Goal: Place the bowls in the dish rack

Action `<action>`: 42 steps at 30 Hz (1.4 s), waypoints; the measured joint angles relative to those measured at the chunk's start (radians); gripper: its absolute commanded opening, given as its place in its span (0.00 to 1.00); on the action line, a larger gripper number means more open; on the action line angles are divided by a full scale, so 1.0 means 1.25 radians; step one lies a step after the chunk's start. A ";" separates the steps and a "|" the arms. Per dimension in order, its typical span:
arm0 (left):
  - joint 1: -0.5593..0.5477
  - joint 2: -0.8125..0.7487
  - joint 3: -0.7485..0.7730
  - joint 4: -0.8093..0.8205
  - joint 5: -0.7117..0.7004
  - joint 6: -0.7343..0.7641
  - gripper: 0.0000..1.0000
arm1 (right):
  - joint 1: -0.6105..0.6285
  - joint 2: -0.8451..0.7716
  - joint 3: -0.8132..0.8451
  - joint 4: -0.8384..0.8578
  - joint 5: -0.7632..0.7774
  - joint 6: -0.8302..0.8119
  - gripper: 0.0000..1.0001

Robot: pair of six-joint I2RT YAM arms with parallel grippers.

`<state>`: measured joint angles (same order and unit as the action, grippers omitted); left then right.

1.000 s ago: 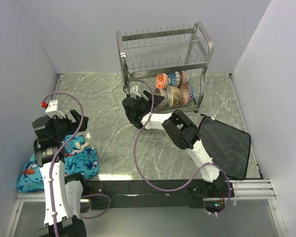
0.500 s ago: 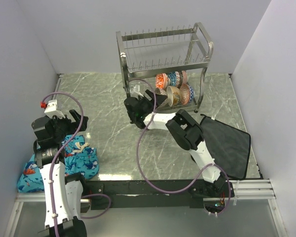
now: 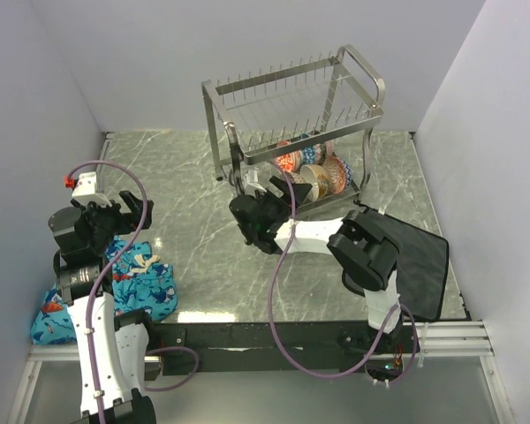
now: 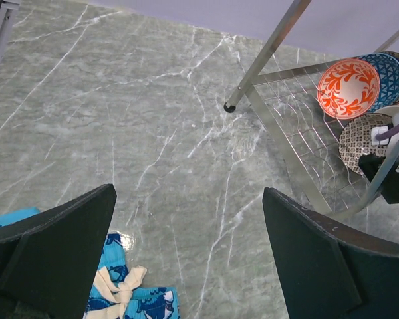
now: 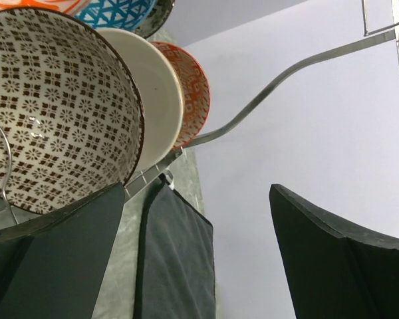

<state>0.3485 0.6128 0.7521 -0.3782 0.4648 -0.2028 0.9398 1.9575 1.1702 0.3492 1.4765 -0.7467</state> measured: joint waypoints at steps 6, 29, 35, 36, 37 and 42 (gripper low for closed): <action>0.000 -0.001 0.000 0.000 0.000 -0.002 0.99 | -0.028 0.006 0.025 0.000 -0.002 0.006 0.95; 0.000 0.000 0.000 0.026 0.049 -0.023 1.00 | -0.087 0.010 0.037 0.004 -0.030 0.015 0.93; 0.000 0.000 0.000 0.027 0.049 -0.023 0.99 | -0.079 -0.012 0.010 -0.019 -0.038 0.050 0.93; 0.000 0.000 0.000 0.027 0.049 -0.023 0.99 | -0.079 -0.014 0.010 -0.027 -0.038 0.060 0.93; 0.000 0.000 0.000 0.027 0.049 -0.023 0.99 | -0.080 -0.017 0.012 -0.040 -0.038 0.073 0.93; 0.000 -0.001 0.000 0.026 0.049 -0.023 0.99 | -0.080 -0.019 0.086 -0.258 -0.047 0.243 0.97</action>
<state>0.3485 0.6121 0.7521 -0.3454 0.5262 -0.2310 0.8402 1.9339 1.2778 0.0269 1.4181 -0.4427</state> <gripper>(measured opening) 0.995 0.943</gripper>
